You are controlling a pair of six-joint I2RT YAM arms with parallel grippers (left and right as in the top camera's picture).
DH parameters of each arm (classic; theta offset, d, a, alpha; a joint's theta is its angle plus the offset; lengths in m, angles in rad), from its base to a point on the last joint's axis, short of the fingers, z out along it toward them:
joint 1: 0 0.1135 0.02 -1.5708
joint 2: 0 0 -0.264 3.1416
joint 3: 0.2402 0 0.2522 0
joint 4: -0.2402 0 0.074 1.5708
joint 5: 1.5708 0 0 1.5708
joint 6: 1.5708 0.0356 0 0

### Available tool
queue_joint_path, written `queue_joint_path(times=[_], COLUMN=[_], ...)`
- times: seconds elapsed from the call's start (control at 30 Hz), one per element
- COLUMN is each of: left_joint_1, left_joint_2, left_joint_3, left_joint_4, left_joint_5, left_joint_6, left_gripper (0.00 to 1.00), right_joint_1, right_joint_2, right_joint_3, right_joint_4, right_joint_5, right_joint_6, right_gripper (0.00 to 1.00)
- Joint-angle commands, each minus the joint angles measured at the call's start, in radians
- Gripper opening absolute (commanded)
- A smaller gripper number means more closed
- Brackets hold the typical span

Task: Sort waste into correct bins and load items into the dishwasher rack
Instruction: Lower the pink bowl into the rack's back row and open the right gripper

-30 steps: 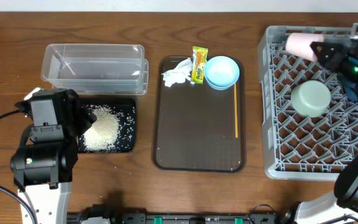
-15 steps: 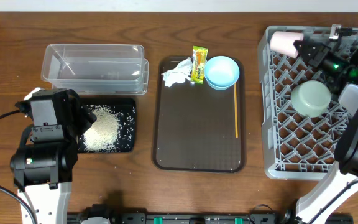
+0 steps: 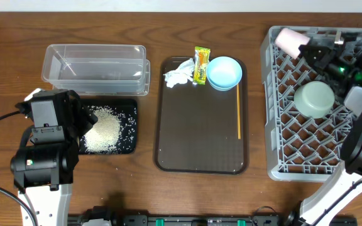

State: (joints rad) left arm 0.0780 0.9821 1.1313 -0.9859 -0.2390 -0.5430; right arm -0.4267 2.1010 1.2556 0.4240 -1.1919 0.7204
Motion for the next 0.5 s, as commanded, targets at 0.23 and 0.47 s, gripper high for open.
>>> queue_joint_path(times=[0.23,0.47], left_joint_1=[0.005,0.005], left_joint_2=[0.005,0.005], left_joint_3=[0.011,0.011], left_joint_4=[-0.001,-0.001], left_joint_5=[-0.005,-0.005], left_joint_6=[0.006,0.006], left_gripper=[0.88,0.88], right_joint_1=[-0.071,-0.087], right_joint_2=[0.013,-0.063], right_joint_3=[0.003,0.003], right_joint_4=[-0.079,-0.236], right_joint_5=[0.018,0.085], right_joint_6=[-0.014,-0.058], right_gripper=[0.13,0.14])
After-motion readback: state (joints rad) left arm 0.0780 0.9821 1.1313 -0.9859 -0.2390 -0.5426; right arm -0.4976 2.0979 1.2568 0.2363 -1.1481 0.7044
